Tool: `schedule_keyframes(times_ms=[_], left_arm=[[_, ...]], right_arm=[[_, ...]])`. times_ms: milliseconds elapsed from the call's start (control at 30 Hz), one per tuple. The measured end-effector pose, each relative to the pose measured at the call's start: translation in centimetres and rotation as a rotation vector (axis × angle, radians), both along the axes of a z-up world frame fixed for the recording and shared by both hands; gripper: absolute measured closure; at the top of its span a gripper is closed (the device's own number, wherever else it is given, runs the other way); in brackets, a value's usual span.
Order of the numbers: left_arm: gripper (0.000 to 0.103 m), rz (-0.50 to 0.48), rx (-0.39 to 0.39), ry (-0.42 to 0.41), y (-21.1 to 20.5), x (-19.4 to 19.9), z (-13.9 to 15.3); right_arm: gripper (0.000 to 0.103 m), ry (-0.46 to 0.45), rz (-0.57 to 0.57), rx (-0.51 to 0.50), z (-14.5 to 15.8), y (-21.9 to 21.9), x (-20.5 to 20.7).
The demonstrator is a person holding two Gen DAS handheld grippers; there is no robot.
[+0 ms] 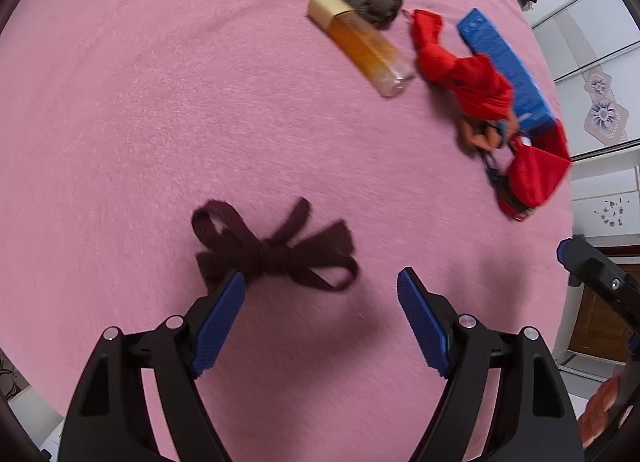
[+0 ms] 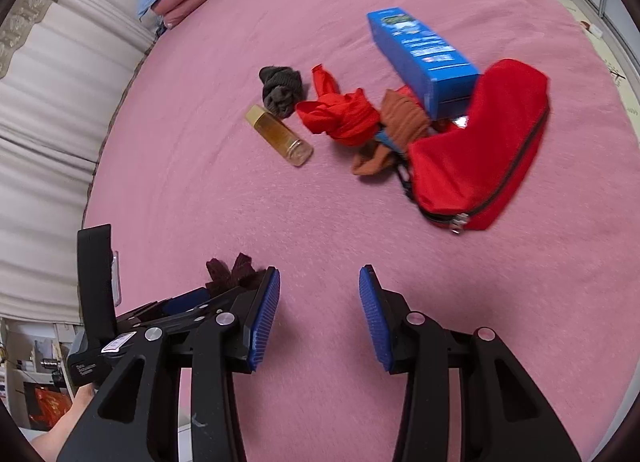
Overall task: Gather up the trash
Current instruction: 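Move both tools back to the bed and grasp the dark hair tie with the left tool, then grasp the perfume bottle with the right tool while the left tool holds the hair tie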
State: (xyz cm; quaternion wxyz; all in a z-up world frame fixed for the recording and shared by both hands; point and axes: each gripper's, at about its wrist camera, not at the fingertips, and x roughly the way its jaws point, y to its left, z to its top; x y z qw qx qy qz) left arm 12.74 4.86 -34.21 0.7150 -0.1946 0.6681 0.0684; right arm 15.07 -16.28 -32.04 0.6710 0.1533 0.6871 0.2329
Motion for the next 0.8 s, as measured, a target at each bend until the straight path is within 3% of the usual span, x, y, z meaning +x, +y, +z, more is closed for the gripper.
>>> schedule_keyframes(times_ms=[300,467,533,667,733,800], left_arm=[[0.027,-0.02,0.0,-0.012,1.0,0.9,-3.0],[0.046,-0.037,0.06,-0.014,1.0,0.8,-3.2],[0.059,-0.029,0.069,-0.016,1.4,0.9,-3.1],[0.075,0.048,0.007,-0.035,4.0,1.4,-2.8],[0.094,0.09,-0.039,-0.056,5.4,2.1,-2.5],[0.094,0.123,-0.051,-0.072,6.3,3.1,-2.1]], right_arm=[[0.062,0.003,0.027,0.006,-2.1,3.4,1.7],[0.062,-0.004,0.064,0.006,-2.8,5.5,3.2],[0.061,-0.006,0.077,0.007,-3.0,6.1,3.9],[0.06,-0.008,0.097,0.011,-3.6,7.4,5.1],[0.059,-0.015,0.108,0.012,-3.8,8.1,5.9],[0.059,-0.022,0.121,0.01,-4.2,8.8,6.7]])
